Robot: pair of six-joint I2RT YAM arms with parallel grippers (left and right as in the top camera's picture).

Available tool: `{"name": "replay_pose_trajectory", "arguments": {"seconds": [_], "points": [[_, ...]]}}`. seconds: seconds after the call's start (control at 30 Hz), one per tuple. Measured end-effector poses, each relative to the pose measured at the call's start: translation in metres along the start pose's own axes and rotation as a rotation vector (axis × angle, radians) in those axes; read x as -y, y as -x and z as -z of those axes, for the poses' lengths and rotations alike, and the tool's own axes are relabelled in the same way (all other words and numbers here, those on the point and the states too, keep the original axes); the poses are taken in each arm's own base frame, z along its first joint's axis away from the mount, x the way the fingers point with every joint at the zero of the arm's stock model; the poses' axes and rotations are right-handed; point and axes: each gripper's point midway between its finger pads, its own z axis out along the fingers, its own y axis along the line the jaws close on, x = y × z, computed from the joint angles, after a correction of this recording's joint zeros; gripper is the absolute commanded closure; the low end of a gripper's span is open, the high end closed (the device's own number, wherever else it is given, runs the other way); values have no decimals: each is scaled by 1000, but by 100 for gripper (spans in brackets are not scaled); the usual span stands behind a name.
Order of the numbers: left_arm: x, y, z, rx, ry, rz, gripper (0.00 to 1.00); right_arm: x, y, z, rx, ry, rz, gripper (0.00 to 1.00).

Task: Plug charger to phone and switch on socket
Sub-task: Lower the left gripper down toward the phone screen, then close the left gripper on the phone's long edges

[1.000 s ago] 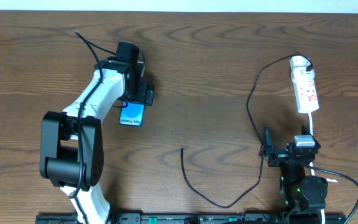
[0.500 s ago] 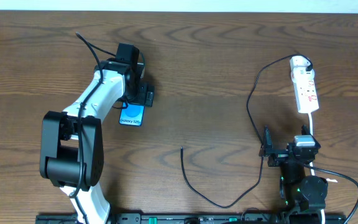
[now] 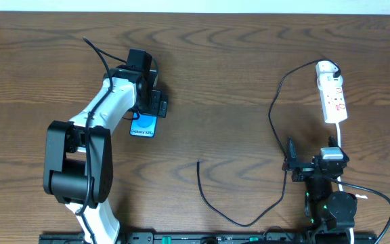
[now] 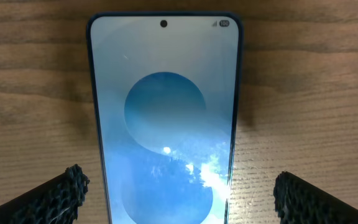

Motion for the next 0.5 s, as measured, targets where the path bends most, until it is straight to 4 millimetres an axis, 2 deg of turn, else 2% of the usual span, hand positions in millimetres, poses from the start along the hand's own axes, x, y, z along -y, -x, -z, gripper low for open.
{"name": "replay_pose_trajectory", "arguments": {"seconds": [0.17,0.5], "points": [[-2,-6,-5,-11,9,0,2,0,0,0,0,0,0,1],[-3,-4,-5,-3,17,0,2,0,0,0,0,0,0,1]]}}
